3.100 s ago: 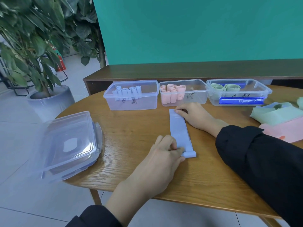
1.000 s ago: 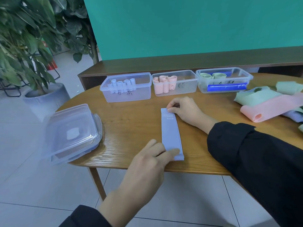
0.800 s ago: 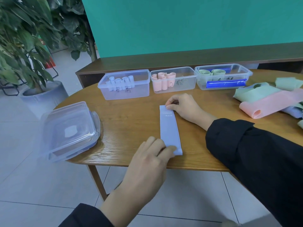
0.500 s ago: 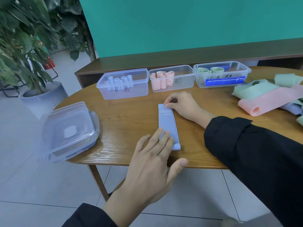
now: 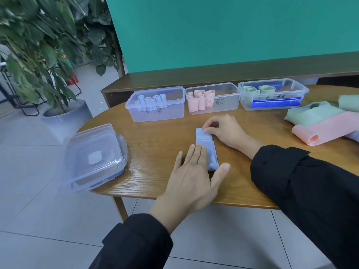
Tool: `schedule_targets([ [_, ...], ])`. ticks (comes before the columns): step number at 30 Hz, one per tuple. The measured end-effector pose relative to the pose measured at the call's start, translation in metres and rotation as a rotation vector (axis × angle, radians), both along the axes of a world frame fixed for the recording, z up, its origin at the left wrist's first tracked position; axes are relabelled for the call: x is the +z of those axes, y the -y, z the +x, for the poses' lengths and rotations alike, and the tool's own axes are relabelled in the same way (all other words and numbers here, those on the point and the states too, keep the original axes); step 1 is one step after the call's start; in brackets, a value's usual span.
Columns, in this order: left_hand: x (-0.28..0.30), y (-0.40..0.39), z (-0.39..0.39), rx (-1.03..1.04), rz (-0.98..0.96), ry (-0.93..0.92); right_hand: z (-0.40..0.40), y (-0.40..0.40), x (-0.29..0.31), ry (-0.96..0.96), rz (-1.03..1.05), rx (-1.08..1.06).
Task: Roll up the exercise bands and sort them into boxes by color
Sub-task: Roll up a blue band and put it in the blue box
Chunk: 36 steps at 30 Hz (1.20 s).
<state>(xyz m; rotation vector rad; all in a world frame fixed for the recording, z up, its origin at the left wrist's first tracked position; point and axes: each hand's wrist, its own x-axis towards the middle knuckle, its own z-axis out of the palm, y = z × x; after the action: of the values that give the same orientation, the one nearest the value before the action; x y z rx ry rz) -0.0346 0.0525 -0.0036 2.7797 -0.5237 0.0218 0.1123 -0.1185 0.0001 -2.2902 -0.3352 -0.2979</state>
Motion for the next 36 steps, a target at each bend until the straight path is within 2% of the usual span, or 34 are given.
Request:
schedule_targets([
  [3,0.004,0.006,0.019,0.026,0.029,-0.065,0.0,0.002,0.0,-0.008,0.029,0.007],
  [9,0.005,0.013,0.039,0.102,0.098,0.009,0.001,0.004,0.001,-0.031,0.087,0.001],
  [17,0.006,0.018,0.076,0.167,0.104,0.004,0.003,0.009,0.0,-0.063,0.258,0.021],
  [22,0.009,0.019,0.091,0.169,0.138,-0.009,0.01,0.008,0.002,-0.093,0.267,0.038],
  [29,0.013,0.021,0.11,0.173,0.149,-0.053,0.009,0.01,0.006,-0.237,0.57,0.099],
  [36,0.017,0.022,0.135,0.228,0.145,0.057,0.013,0.012,0.004,-0.27,0.665,0.116],
])
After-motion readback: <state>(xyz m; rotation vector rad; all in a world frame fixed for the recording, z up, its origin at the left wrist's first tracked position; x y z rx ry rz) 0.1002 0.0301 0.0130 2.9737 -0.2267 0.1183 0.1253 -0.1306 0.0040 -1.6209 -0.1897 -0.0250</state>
